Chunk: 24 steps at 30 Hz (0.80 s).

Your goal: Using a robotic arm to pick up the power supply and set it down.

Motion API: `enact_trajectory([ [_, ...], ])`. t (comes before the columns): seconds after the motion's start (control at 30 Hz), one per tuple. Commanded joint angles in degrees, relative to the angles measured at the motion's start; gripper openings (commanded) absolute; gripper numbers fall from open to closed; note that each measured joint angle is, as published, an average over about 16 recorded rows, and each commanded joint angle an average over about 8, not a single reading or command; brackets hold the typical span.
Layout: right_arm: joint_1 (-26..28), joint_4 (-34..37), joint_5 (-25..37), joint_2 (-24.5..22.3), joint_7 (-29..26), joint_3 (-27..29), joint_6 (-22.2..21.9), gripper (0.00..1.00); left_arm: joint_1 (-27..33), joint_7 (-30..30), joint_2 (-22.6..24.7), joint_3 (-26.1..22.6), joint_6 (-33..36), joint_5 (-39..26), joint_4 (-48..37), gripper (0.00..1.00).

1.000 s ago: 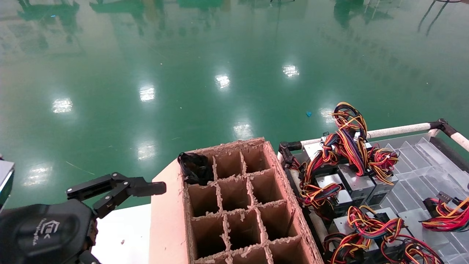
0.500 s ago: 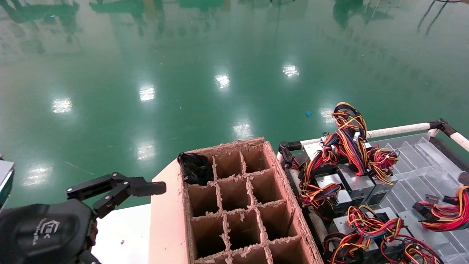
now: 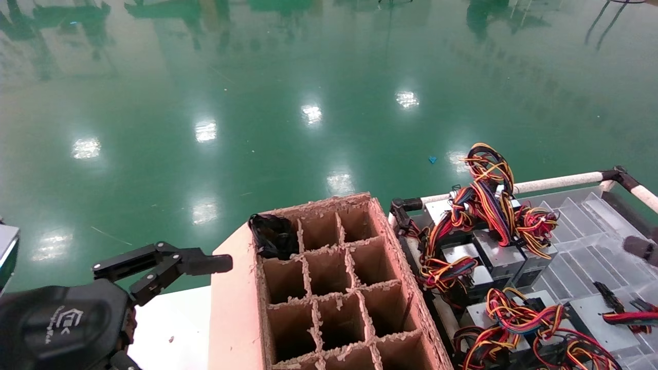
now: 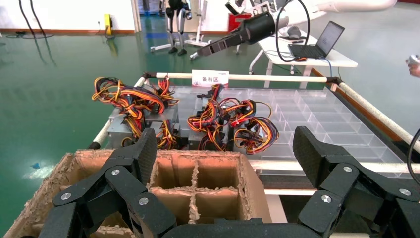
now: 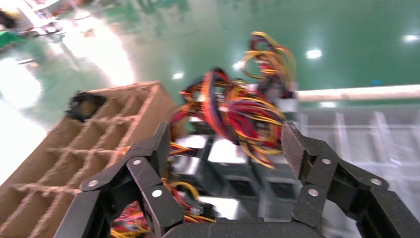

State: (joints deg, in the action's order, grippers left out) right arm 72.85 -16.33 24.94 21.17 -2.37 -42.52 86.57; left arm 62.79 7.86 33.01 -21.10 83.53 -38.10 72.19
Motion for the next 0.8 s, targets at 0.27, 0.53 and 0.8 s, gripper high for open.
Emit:
enact_trajectory([
  [0.27,-1.7,-8.7,2.6,2.1,-1.3,4.0,-0.2,1.00,0.0,0.0,0.0,0.0,0.0,0.0,0.0,1.00],
  [0.53,-3.3,-17.0,5.0,4.1,-2.5,7.9,-0.3,1.00,0.0,0.0,0.0,0.0,0.0,0.0,0.0,1.00],
  [0.8,-5.0,-25.4,7.5,6.1,-3.7,11.7,-0.4,1.00,0.0,0.0,0.0,0.0,0.0,0.0,0.0,1.00],
])
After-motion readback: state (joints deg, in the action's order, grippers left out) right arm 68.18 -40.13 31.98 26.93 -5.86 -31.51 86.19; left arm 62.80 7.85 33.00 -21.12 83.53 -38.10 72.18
